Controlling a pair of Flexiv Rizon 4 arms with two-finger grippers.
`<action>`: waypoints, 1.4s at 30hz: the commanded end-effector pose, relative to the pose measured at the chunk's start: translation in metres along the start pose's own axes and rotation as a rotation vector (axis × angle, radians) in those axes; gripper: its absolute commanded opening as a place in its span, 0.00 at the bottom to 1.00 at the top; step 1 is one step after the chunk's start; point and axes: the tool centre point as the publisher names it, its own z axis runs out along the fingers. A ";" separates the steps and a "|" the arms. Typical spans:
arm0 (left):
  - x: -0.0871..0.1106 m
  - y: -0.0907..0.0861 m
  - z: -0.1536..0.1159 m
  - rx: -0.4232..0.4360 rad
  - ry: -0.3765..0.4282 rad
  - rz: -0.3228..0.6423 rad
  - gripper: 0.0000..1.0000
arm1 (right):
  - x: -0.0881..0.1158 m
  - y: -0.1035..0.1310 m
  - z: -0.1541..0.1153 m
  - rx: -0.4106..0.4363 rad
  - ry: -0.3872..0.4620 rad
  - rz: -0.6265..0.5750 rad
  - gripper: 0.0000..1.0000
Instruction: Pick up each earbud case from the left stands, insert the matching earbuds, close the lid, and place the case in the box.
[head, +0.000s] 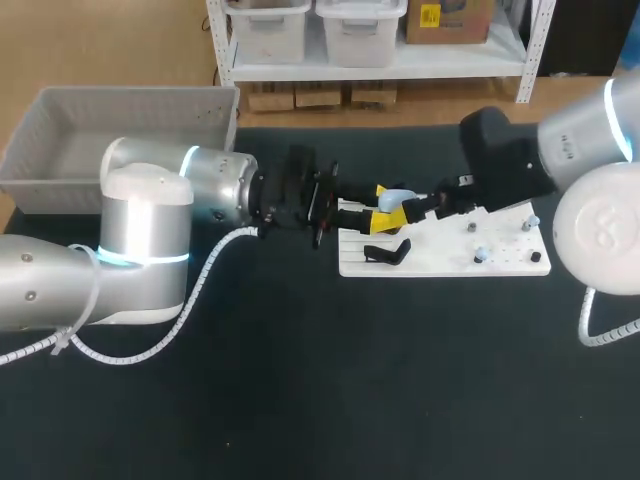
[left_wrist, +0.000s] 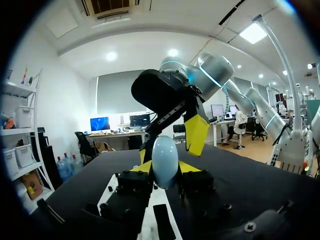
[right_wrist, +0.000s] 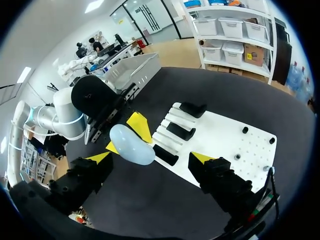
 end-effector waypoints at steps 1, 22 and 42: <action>0.001 0.000 0.000 -0.001 -0.003 0.002 0.00 | -0.001 -0.002 0.001 0.012 -0.001 0.002 1.00; 0.001 0.000 0.000 -0.001 -0.003 0.002 0.00 | -0.019 -0.007 -0.009 0.047 -0.034 0.004 1.00; 0.001 0.000 0.000 -0.001 -0.003 0.002 0.00 | -0.033 -0.035 -0.088 0.658 -0.046 -0.166 1.00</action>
